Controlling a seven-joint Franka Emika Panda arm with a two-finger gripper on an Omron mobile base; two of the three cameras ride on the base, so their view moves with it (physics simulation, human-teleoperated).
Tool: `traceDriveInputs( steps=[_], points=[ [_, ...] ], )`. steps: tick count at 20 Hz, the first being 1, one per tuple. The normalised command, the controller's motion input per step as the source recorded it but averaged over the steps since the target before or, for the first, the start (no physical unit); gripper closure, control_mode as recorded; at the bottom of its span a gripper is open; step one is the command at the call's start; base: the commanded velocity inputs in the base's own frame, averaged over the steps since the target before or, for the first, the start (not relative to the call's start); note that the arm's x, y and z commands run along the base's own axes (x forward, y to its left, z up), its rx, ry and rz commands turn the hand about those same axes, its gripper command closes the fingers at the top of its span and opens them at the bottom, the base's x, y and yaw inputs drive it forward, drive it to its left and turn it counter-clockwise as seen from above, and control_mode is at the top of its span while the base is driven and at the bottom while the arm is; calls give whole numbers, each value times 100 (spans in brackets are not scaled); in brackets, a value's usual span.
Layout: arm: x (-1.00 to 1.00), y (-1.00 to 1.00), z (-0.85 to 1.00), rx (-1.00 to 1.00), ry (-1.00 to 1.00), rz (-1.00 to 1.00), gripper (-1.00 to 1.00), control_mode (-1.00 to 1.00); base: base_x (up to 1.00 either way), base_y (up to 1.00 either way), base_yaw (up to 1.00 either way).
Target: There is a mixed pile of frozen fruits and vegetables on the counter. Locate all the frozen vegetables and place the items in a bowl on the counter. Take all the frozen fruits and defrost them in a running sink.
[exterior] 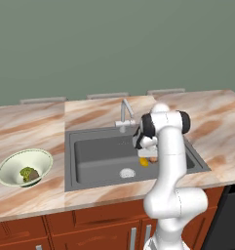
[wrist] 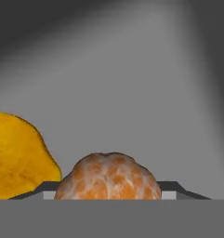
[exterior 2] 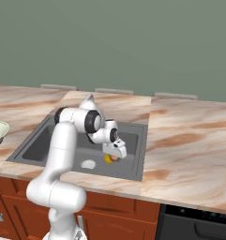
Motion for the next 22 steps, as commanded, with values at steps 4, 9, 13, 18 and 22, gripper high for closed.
traceDriveInputs(
  steps=[4, 9, 13, 18, 22],
  points=[
    [37, -26, -44, 4, 5, 0, 100, -100, 0, 0, 0],
    [23, -10, -52, 5, 6, 0, 100, -100, 0, 0, 0],
    [0, 0, -47, 11, 11, 0, 100, -100, 0, 0, 0],
    [2, 0, -19, 3, 0, 0, -100, -100, 0, 0, 0],
    [0, 5, 36, -6, 0, 2, -100, -100, 0, 0, 0]
  ],
)
